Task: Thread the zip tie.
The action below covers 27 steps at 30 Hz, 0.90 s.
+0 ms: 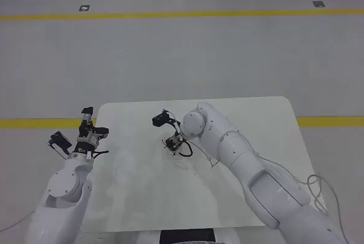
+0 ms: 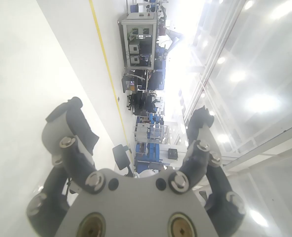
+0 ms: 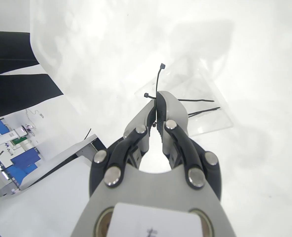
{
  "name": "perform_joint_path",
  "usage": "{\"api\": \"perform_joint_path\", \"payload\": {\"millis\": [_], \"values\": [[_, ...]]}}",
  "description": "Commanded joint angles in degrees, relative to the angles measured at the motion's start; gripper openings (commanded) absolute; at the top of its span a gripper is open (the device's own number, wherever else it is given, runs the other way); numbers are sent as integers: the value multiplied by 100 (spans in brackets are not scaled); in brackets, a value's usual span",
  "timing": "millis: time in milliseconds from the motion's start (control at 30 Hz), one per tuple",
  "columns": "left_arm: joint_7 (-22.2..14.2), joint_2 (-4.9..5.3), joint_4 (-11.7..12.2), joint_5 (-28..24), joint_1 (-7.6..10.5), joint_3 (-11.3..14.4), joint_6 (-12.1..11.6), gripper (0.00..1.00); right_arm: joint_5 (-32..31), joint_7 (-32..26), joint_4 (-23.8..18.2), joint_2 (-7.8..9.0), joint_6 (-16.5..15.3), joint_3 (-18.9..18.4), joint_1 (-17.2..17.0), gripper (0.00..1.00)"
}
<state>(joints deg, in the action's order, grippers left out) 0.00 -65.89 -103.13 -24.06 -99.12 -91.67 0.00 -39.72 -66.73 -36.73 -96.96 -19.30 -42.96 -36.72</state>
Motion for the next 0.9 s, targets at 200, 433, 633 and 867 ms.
{"api": "perform_joint_path", "payload": {"millis": [200,433,633,867], "values": [[0,0,0,0,0,0,0,100,145,-40,-224,75,-2,-72,-150,0],[0,0,0,0,0,0,0,100,292,23,-310,125,-18,-115,-197,0],[0,0,0,0,0,0,0,100,418,90,-366,151,-18,-100,-228,0],[0,0,0,0,0,0,0,100,580,186,-335,209,-18,-164,-223,0]]}}
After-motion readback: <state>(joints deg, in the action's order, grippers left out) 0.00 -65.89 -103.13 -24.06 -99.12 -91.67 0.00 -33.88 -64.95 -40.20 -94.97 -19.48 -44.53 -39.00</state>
